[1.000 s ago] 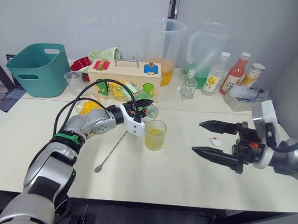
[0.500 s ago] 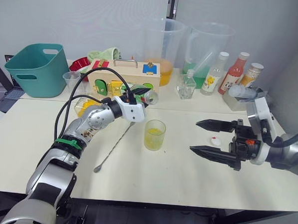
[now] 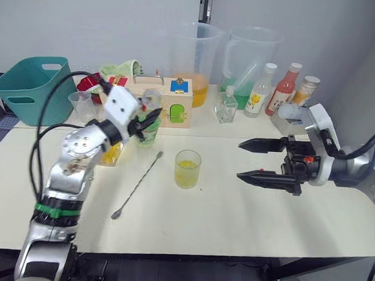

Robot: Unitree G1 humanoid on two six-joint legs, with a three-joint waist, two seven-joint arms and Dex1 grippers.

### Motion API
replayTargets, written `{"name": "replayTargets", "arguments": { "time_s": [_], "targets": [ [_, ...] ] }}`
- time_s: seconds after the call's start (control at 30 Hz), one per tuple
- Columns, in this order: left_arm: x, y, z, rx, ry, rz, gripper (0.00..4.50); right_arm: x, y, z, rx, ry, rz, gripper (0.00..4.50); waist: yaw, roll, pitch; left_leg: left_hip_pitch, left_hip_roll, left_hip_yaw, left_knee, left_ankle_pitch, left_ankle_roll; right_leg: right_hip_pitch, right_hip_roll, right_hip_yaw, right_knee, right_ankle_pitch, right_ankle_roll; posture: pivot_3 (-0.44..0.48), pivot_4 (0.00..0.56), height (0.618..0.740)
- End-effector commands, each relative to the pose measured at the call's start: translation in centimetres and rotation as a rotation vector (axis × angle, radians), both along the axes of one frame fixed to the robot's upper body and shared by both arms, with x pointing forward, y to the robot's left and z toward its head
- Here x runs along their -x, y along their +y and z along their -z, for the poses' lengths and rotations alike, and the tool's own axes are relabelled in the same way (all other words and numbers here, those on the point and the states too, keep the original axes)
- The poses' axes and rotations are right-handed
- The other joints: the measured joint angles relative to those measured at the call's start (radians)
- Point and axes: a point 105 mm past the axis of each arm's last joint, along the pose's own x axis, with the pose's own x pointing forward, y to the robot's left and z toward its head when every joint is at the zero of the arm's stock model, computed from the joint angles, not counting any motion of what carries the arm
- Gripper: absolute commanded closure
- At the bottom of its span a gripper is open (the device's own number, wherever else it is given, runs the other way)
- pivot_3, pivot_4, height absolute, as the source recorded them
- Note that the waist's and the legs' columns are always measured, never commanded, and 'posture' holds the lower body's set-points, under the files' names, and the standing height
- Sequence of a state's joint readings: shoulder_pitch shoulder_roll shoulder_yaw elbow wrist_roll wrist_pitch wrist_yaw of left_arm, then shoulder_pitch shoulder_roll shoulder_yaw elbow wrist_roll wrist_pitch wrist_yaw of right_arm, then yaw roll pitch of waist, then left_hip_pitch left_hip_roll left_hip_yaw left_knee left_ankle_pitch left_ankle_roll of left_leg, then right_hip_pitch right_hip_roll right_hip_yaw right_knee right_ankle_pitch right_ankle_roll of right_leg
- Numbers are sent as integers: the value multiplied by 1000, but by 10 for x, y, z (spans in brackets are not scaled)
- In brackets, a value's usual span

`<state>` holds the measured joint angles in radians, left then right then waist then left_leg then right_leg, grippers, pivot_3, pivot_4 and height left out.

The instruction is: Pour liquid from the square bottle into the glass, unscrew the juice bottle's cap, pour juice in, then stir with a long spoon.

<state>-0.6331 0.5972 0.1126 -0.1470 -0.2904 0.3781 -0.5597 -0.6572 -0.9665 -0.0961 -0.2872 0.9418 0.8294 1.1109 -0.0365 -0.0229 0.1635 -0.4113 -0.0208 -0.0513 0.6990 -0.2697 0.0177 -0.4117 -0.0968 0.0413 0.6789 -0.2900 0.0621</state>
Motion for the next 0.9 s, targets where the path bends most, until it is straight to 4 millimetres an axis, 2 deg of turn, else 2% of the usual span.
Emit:
{"name": "replayTargets", "arguments": {
  "time_s": [0.03,0.3,0.4,0.57,0.7,0.9],
  "targets": [
    [30,19,-25,102,-33,-6,3028,-1,3,-8,-3,-29,-54,28,0,0,0,0,0,0,0,0,0,0,0,0,0,0,0,0,150,740],
    [84,70,-2,177,126,-92,3028,-17,11,-6,22,-6,-149,28,-5,0,0,-2,1,2,-2,1,-2,-6,-1,1,2,0,0,0,150,740],
    [109,99,6,231,164,-166,3028,-21,15,-4,27,4,-187,28,-3,0,0,-4,1,2,-2,1,-3,-9,-2,1,2,0,0,0,150,740],
    [131,141,13,296,150,-309,3028,-22,17,-2,31,16,-211,28,12,0,0,-4,1,1,-3,2,-3,-10,-3,1,0,0,0,0,150,740],
    [128,170,22,333,142,-406,3028,-19,17,-1,30,22,-212,28,27,0,0,-4,0,2,-3,2,-4,-10,-3,1,-1,1,-2,0,150,740],
    [88,183,19,374,118,-425,3028,-10,12,-1,20,26,-172,28,48,-2,-1,-4,-1,2,-4,2,-4,-9,-4,0,-2,2,-3,0,150,740]
  ]
}}
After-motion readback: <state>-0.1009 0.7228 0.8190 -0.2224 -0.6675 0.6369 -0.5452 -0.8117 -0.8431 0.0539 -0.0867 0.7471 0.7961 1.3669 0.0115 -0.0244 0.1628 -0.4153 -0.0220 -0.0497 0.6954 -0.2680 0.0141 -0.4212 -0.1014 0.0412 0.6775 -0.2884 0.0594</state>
